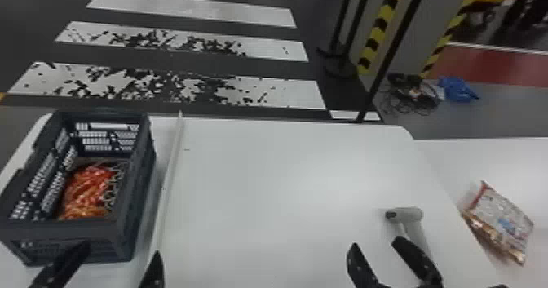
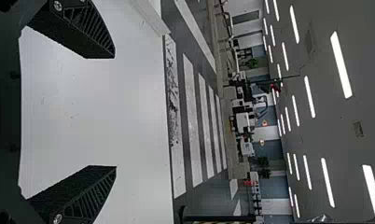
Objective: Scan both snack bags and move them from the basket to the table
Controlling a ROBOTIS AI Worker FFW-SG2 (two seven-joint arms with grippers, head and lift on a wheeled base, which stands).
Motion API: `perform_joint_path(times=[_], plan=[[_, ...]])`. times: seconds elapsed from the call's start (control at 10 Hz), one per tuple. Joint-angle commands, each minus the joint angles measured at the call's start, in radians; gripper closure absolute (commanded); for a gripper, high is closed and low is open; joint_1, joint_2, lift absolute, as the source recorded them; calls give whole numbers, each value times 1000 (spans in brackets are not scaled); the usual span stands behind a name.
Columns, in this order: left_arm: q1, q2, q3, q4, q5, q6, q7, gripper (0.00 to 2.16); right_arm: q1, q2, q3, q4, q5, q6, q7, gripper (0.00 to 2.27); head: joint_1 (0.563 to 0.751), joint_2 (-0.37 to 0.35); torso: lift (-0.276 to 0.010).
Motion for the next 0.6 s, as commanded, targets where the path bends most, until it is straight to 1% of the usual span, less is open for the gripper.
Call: perform_joint_path(times=[0.0,0.1,0.2,0.3,0.4,0.5], plan=[[-12,2,28,-62,36,107,-6,70,0,1,-9,4,-4,-5,-2,76,695,-199,-98],[-24,2,60,-100,51,162,-6,70,0,1,-9,4,-3,-5,0,76,695,-202,-98],[-42,0,98,-134,79,224,-8,70,0,1,-10,4,-3,-11,0,76,695,-193,-98],[-65,-1,143,-168,120,291,-8,70,0,1,-9,4,-3,-11,1,76,695,-169,-98],[-93,-6,164,-189,129,353,-3,70,-3,1,-6,2,-1,-11,4,76,695,-144,-98],[-111,-27,184,-211,129,386,2,70,-22,1,-4,2,3,-8,6,76,695,-131,-98]])
